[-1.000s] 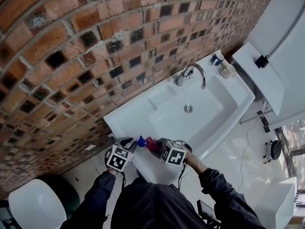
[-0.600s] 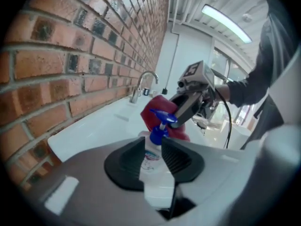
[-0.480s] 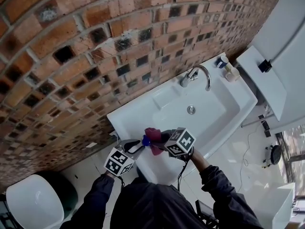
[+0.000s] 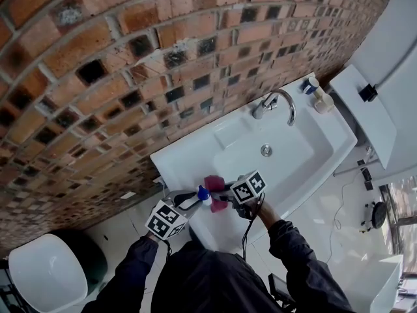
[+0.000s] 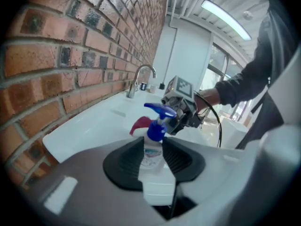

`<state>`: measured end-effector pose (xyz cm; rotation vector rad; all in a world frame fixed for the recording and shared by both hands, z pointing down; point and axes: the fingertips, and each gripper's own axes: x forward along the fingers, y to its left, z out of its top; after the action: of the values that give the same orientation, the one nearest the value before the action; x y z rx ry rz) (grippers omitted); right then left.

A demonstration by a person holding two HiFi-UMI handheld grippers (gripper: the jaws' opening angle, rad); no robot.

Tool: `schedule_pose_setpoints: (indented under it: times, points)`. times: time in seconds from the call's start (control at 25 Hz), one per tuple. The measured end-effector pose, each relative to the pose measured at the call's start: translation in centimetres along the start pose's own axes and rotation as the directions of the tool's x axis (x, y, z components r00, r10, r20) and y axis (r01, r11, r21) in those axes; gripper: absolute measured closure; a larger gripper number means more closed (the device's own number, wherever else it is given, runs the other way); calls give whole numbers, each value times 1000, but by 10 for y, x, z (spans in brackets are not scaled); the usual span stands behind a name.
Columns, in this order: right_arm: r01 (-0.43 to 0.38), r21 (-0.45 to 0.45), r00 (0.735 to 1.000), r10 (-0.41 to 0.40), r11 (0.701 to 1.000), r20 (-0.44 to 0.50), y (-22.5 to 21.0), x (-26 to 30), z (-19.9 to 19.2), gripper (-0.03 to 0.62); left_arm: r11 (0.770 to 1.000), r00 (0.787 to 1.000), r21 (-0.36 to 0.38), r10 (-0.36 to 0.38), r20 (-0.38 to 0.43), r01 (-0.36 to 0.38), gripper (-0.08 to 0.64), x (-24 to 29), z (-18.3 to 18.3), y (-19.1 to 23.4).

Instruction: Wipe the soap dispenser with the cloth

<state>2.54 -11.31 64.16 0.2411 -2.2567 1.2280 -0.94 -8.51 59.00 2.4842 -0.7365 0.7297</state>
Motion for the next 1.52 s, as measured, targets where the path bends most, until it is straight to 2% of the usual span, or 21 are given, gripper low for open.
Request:
schedule_pose_setpoints:
  times: [0.08, 0.24, 0.4, 0.68, 0.84, 0.92, 1.04, 1.2, 1.36, 1.52]
  points:
    - [59, -11, 998, -59, 998, -37, -15, 11, -10, 525, 1000, 1000, -3, -4, -1, 4, 428, 0, 0, 0]
    - [183, -115, 974, -196, 976, -111, -29, 25, -21, 525, 1000, 1000, -12, 1, 10, -1, 428, 1, 2, 3]
    - [244, -211, 960, -267, 947, -87, -22, 18, -14, 524, 1000, 1000, -13, 3, 14, -3, 428, 2, 4, 3]
    - [276, -284, 961, -269, 918, 63, 20, -20, 3, 525, 999, 1000, -33, 15, 10, -15, 426, -1, -2, 4]
    - [282, -292, 953, -232, 914, 193, 59, -54, 18, 523, 997, 999, -58, 45, 13, -44, 427, -9, -8, 4]
    - [284, -281, 940, -209, 917, 271, 80, -75, 20, 523, 995, 996, -72, 73, 44, -70, 428, -23, -5, 2]
    - [276, -279, 918, -167, 920, 359, 114, -100, 17, 525, 989, 983, -88, 129, 131, -118, 435, -49, 10, -10]
    - [319, -327, 895, -169, 890, 413, 143, -115, 3, 525, 986, 966, -119, 140, 220, -116, 476, -68, 26, -41]
    - [343, -327, 883, -183, 881, 433, 146, -117, -4, 526, 989, 969, -127, 104, 224, -76, 480, -63, 23, -60]
    - [352, -342, 882, -185, 871, 434, 149, -118, -5, 526, 991, 970, -120, 88, 227, -62, 485, -58, 23, -67]
